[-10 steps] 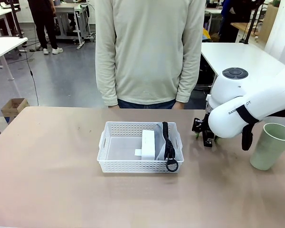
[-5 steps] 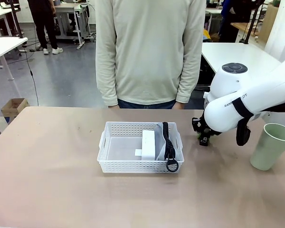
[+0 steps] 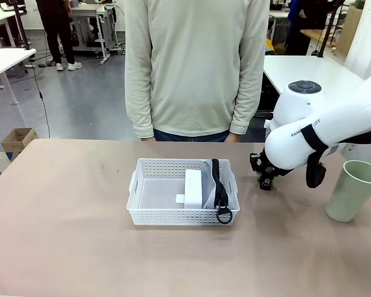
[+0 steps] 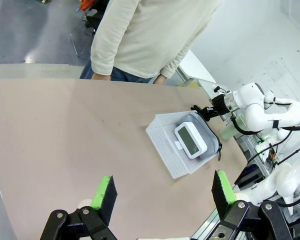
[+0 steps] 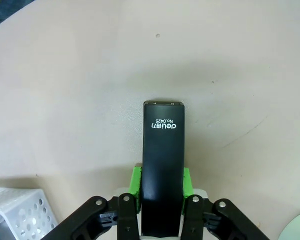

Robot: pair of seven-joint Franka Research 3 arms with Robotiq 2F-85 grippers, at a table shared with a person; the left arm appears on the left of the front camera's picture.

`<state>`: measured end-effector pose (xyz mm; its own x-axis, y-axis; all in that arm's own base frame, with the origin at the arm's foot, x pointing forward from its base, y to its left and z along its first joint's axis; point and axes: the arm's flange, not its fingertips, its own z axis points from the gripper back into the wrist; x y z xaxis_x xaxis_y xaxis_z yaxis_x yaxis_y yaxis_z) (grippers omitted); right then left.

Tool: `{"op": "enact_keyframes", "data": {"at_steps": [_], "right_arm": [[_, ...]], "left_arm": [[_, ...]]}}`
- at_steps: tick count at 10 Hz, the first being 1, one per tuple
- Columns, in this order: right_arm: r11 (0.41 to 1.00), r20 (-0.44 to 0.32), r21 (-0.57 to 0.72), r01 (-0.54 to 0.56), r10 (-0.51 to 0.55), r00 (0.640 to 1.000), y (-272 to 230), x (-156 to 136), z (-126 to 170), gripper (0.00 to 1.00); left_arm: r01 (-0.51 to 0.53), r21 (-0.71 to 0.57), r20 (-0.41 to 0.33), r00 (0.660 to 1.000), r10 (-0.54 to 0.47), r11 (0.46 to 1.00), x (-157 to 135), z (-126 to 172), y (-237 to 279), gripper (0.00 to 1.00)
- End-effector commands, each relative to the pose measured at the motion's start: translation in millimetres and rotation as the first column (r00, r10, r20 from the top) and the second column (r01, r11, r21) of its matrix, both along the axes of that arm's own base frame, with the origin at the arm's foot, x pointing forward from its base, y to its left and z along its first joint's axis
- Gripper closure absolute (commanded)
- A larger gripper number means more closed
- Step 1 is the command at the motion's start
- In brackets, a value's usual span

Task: Efficiently arrange items inside the basket to fit them all.
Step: Pick up the Stapler and place it inside the Organizing basket.

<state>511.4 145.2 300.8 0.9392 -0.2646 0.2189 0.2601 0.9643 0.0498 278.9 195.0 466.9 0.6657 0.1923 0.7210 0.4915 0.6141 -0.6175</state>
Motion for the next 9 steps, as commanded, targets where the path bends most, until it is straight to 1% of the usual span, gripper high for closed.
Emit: {"op": "enact_keyframes", "data": {"at_steps": [1,2,3,4,5,6,7,8,9], "right_arm": [[1.0,-0.067,-0.002,-0.013,0.013,0.998,-6.4,-4.0,-11.0,1.0],[1.0,-0.047,0.021,-0.019,0.02,0.999,-13.2,-9.4,6.6,1.0],[0.998,-0.016,0.037,-0.054,0.055,0.998,-22.8,-23.4,44.5,1.0],[0.994,-0.004,0.047,-0.101,0.102,0.995,-33.0,-48.5,98.6,1.0],[0.983,-0.047,0.091,-0.159,0.164,0.985,-37.9,-76.1,138.6,1.0],[0.963,-0.034,0.097,-0.25,0.254,0.967,-40.0,-103.3,163.5,1.0],[0.93,-0.049,0.112,-0.351,0.358,0.933,-41.1,-130.6,178.2,1.0],[0.873,-0.029,0.125,-0.472,0.479,0.877,-43.8,-160.7,188.5,1.0],[0.792,0.005,0.126,-0.598,0.602,0.798,-49.7,-194.6,196.1,1.0]], "left_arm": [[0.003,-0.012,0.012,1.0,-0.003,1.0,-2.3,1.0,0.0,0.0],[0.003,-0.012,0.012,1.0,-0.003,1.0,-2.3,1.0,0.0,0.0],[0.003,-0.012,0.012,1.0,-0.003,1.0,-2.3,1.0,0.0,0.0],[0.003,-0.012,0.012,1.0,-0.003,1.0,-2.3,1.0,0.0,0.0],[0.003,-0.012,0.012,1.0,-0.003,1.0,-2.3,1.0,0.0,0.0],[0.003,-0.012,0.012,1.0,-0.003,1.0,-2.3,1.0,0.0,0.0],[0.003,-0.012,0.012,1.0,-0.003,1.0,-2.3,1.0,0.0,0.0],[0.003,-0.012,0.012,1.0,-0.003,1.0,-2.3,1.0,0.0,0.0],[0.003,-0.012,0.012,1.0,-0.003,1.0,-2.3,1.0,0.0,0.0]]}}
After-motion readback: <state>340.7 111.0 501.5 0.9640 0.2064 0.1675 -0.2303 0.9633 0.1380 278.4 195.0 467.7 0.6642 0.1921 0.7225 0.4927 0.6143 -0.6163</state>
